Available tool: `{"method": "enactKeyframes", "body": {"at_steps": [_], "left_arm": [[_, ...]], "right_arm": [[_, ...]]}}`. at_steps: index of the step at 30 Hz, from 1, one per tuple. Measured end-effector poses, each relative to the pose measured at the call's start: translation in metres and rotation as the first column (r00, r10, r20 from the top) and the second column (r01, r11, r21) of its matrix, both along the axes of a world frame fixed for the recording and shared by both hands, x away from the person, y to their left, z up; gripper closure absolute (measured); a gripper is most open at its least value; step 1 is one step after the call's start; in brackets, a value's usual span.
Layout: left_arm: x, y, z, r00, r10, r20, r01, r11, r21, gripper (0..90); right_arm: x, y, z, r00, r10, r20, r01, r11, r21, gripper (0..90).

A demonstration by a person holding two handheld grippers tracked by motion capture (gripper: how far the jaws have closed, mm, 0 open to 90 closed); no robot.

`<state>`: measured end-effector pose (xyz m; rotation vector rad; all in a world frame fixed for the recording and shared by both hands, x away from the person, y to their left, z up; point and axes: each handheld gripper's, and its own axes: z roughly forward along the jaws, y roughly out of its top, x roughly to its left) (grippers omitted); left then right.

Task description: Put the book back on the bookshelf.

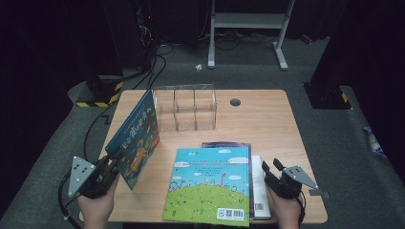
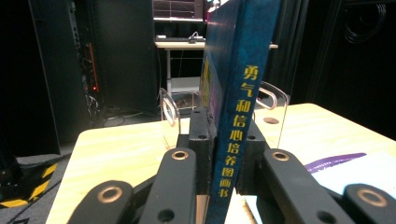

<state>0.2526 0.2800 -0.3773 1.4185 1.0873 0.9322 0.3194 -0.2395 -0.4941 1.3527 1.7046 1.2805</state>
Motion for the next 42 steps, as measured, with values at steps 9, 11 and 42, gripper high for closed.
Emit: {"method": "enactKeyframes", "body": {"at_steps": [9,11,42], "left_arm": [[0.003,0.009,0.0,0.9993,-0.034,0.015,0.034,0.9994,0.006,79.1],[0.003,0.009,0.0,0.9993,-0.035,0.015,0.035,0.9994,0.005,79.0],[0.026,0.007,0.017,0.9984,-0.056,-0.002,0.056,0.9982,0.02,77.9]], "right_arm": [[0.001,0.0,-0.002,0.9999,0.002,-0.011,-0.003,1.0,-0.021,49.8],[0.003,0.001,-0.003,0.9999,0.001,-0.017,-0.002,0.998,-0.06,49.2],[-0.001,-0.022,-0.008,0.9988,0.004,-0.05,-0.008,0.996,-0.087,48.9]]}}
